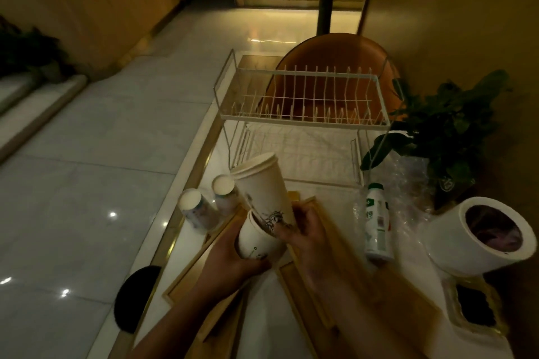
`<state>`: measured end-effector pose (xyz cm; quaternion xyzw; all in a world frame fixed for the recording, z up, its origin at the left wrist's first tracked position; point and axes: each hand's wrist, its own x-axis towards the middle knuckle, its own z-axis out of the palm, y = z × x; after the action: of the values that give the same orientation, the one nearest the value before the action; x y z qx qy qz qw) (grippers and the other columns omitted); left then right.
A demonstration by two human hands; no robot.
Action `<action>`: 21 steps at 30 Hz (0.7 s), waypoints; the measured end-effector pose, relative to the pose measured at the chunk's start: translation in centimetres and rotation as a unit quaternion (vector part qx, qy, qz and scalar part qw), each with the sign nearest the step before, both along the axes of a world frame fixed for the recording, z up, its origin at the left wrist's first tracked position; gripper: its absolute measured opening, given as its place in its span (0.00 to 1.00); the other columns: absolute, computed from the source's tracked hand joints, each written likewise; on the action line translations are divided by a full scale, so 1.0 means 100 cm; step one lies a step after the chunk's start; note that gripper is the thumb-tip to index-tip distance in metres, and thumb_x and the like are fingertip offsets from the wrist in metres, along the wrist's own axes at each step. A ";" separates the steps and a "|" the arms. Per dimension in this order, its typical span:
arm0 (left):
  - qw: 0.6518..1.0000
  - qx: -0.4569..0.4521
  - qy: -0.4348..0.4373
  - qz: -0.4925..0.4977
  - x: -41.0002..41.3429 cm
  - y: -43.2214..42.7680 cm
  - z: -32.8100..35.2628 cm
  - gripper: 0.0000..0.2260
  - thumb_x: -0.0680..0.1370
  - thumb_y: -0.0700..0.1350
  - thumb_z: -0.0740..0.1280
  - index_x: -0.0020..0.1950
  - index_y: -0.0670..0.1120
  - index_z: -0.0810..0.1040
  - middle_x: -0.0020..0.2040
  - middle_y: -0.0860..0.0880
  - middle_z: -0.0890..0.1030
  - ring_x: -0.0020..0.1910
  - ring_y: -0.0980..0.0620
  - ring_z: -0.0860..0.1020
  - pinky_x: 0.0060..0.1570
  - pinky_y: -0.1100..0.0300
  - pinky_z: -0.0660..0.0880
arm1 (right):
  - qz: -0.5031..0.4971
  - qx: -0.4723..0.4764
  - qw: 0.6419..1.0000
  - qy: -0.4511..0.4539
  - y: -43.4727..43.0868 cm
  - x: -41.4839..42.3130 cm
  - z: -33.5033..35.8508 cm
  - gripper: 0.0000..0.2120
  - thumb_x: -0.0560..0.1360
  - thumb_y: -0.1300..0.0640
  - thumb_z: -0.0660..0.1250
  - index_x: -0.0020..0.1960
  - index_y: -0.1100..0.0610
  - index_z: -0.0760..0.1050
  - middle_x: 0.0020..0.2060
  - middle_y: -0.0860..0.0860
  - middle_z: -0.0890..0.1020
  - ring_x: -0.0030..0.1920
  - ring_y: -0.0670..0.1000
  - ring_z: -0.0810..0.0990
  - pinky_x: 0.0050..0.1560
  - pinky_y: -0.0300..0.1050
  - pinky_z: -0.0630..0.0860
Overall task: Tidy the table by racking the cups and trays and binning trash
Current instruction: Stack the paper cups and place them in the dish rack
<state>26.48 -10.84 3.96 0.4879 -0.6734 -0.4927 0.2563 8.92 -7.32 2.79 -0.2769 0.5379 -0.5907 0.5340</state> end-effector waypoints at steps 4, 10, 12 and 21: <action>1.000 -0.015 0.003 0.013 0.016 0.002 -0.001 0.37 0.60 0.50 0.81 0.64 0.71 0.71 0.58 0.65 0.80 0.56 0.63 0.80 0.45 0.67 0.80 | 0.014 -0.002 1.000 0.024 0.002 0.019 0.001 0.25 0.63 0.56 0.78 0.57 0.55 0.75 0.55 0.53 0.84 0.56 0.54 0.83 0.49 0.46 0.81; 0.999 -0.026 0.036 0.028 0.045 -0.011 -0.011 0.39 0.61 0.47 0.82 0.68 0.65 0.71 0.59 0.62 0.81 0.58 0.62 0.79 0.48 0.65 0.80 | 0.116 -0.059 0.988 0.080 -0.005 0.017 0.033 0.39 0.61 0.68 0.72 0.70 0.61 0.64 0.68 0.59 0.74 0.69 0.56 0.73 0.68 0.59 0.72; 0.998 -0.031 0.045 0.022 0.053 -0.016 -0.012 0.40 0.61 0.46 0.82 0.68 0.64 0.70 0.60 0.62 0.80 0.59 0.62 0.79 0.48 0.68 0.79 | 0.161 -0.088 0.979 0.091 -0.010 0.012 0.044 0.49 0.62 0.65 0.77 0.75 0.49 0.55 0.73 0.51 0.68 0.71 0.50 0.71 0.66 0.51 0.74; 0.997 0.006 0.072 0.015 0.085 -0.017 -0.030 0.40 0.61 0.41 0.81 0.69 0.60 0.72 0.61 0.58 0.82 0.59 0.60 0.80 0.53 0.56 0.81 | 0.216 -0.034 0.927 0.306 -0.022 0.083 0.034 0.28 0.76 0.36 0.61 0.72 0.30 0.54 0.75 0.33 0.61 0.75 0.36 0.58 0.76 0.46 0.60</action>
<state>35.00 -12.53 0.95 0.4626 -0.6427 -0.5271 0.3085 17.18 -9.51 6.21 -0.5714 0.5821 -0.3653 0.4486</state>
